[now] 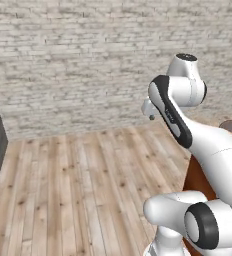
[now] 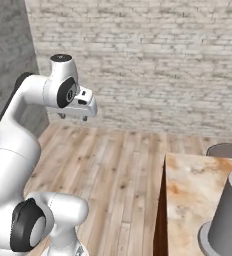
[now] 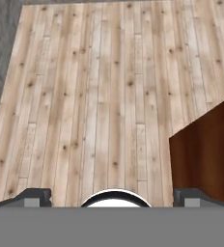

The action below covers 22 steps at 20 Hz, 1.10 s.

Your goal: Place the two vegetables and bowl onto the tray for setting up a vegetable dip station.

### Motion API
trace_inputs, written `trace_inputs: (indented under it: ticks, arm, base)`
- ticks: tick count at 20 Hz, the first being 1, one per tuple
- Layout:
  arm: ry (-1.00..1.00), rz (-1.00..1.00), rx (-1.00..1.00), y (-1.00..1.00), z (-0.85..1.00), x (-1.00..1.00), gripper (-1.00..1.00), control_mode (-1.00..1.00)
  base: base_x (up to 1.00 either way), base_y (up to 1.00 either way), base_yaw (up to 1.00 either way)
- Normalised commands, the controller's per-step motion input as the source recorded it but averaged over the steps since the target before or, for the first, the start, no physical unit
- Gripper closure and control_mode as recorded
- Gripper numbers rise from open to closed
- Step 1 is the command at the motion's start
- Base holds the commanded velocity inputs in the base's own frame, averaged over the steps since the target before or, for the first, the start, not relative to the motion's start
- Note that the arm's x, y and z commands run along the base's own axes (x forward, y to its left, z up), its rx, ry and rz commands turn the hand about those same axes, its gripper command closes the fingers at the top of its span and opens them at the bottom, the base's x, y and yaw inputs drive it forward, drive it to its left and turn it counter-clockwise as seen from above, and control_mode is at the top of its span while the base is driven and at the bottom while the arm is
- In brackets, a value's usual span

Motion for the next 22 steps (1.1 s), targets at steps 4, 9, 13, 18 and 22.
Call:
trace_inputs:
  ticks: [4,9,13,18,22]
  arm:
    - [0.00,0.00,0.00,0.00,0.00,0.00,-1.00,1.00]
    - [0.00,0.00,0.00,0.00,0.00,0.00,-1.00,1.00]
    - [0.00,0.00,0.00,0.00,0.00,0.00,-1.00,1.00]
    - [0.00,0.00,0.00,0.00,0.00,0.00,-1.00,1.00]
    - [0.00,0.00,0.00,0.00,0.00,0.00,-1.00,1.00]
  base:
    - [0.68,0.01,0.00]
    - [0.70,0.05,0.00]
    - [0.70,0.10,0.00]
    - [0.65,0.15,-0.15]
    - [0.58,0.21,-0.34]
